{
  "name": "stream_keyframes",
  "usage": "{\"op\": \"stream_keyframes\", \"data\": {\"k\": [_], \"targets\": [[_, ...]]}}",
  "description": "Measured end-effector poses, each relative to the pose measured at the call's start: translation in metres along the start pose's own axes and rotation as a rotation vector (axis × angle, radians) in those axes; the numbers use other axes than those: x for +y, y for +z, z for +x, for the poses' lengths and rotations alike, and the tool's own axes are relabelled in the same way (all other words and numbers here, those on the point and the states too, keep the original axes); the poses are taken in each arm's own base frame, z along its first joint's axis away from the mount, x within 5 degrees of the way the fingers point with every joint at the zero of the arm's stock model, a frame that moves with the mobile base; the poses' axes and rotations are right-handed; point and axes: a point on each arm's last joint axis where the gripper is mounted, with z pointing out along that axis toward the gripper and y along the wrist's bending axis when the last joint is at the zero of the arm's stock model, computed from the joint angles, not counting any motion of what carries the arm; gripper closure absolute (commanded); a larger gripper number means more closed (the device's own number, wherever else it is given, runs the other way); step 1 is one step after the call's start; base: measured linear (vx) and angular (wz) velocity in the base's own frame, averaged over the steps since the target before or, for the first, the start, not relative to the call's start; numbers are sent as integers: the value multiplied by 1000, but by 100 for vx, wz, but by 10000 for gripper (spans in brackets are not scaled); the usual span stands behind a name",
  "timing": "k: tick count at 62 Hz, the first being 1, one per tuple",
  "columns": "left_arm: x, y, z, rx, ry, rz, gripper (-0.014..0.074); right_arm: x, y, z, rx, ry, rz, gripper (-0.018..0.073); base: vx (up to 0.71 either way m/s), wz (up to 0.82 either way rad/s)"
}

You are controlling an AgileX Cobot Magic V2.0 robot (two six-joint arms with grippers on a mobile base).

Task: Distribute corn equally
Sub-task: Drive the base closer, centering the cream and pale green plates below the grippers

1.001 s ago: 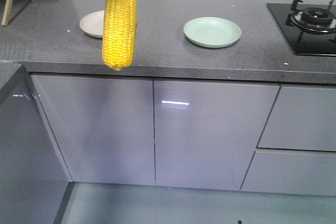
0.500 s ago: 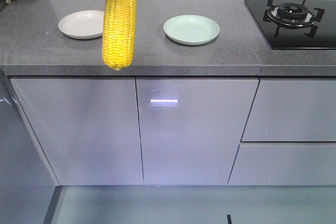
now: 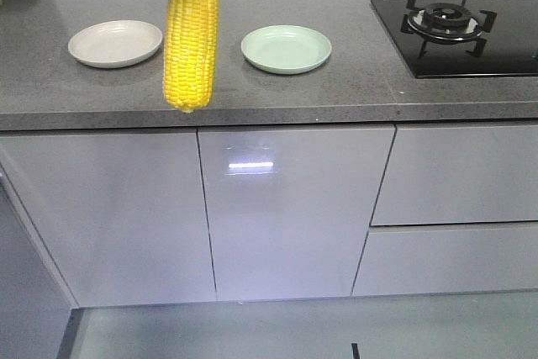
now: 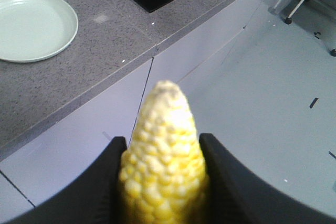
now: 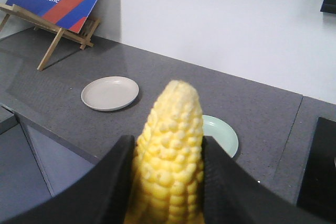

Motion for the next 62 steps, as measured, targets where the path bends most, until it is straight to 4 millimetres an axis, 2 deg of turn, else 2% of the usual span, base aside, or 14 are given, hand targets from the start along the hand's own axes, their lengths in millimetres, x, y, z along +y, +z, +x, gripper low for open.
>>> {"op": "stream_keyframes", "data": {"k": [62], "targets": [[0,0,0,0,0,0,603,0,0,0,0,0,0,566,5,-9]]}}
